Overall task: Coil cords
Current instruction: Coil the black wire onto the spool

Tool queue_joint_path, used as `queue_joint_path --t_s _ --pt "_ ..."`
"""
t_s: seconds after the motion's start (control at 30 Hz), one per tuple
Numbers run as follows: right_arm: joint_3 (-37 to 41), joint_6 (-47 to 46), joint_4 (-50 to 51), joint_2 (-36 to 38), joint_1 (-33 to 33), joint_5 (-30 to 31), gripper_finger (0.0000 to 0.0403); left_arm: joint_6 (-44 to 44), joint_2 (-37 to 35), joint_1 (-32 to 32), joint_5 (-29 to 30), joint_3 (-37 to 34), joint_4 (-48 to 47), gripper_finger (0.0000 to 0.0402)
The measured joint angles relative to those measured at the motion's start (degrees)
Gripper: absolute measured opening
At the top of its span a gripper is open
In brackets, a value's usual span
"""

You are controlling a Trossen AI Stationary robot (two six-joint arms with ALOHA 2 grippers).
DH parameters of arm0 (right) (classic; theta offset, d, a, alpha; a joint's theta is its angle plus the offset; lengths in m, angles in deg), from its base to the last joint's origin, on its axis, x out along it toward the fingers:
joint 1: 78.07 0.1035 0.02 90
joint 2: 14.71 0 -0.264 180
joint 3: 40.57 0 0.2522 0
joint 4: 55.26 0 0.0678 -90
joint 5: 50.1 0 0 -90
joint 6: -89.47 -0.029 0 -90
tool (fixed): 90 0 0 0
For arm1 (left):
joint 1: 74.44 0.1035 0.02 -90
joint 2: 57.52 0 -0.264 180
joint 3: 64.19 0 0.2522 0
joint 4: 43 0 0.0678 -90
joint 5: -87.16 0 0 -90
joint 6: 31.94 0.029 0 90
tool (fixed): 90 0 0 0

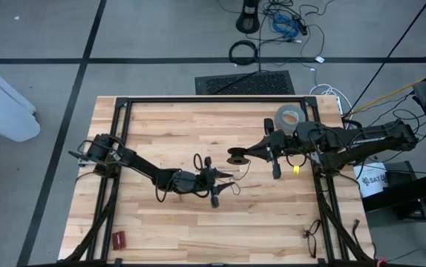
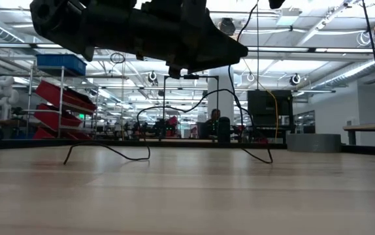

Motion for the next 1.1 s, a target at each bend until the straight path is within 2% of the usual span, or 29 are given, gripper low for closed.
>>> queue_joint_path --t_s 0.2,0.3,0.43,0.5,0.9,1.1 --pt "0.0 0.0 0.1 0.0 0.0 0.0 0.0000 0.0 0.0 0.0 1.0 0.0 0.0 0.0117" --pt "0.0 0.0 0.4 0.0 0.0 0.0 0.0000 0.2 0.0 -0.1 2.6 0.0 0.0 0.0087" --pt "0.0 0.0 0.4 0.0 0.0 0.0 0.0000 0.2 0.0 -0.2 5.5 0.0 -0.6 0.0025" --pt "0.0 0.0 0.4 0.0 0.0 0.0 0.0000 0.1 0.0 -0.2 6.7 0.0 -1.5 0.0009" --pt "0.0 -0.4 -0.2 0.0 0.0 -0.1 0.0000 -0.5 0.0 1.2 7.1 0.0 -4.8 0.0011" --pt "0.0 -1.3 0.4 0.0 0.0 -1.5 0.0000 0.4 -0.2 1.5 9.4 0.0 -5.0 0.0011"
